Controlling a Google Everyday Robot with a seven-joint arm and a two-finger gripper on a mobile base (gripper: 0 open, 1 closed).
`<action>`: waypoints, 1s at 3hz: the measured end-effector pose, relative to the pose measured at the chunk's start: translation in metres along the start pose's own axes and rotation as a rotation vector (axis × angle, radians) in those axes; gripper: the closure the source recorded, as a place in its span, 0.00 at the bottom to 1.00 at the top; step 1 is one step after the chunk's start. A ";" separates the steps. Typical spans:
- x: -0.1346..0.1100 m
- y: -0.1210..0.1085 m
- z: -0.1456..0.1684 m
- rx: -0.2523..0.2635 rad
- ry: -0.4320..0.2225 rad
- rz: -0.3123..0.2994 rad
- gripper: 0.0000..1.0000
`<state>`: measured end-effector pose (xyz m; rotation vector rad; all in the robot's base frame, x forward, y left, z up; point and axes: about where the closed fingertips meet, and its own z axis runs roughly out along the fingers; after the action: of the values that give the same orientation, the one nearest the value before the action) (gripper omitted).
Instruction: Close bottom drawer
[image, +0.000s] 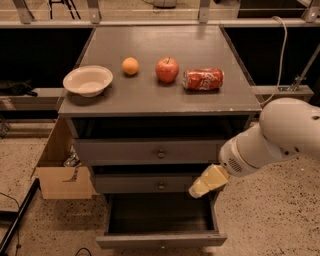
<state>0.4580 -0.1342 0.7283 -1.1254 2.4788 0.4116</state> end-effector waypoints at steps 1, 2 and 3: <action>0.000 0.000 0.000 -0.001 0.000 0.000 0.00; 0.039 -0.024 0.037 -0.061 0.061 0.166 0.00; 0.078 -0.060 0.092 -0.131 0.147 0.357 0.00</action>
Offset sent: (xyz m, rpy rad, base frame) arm 0.0009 -0.0627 -0.1341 0.0900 0.3804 -0.2929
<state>0.4773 -0.1856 0.6052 -0.7802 2.8263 0.6195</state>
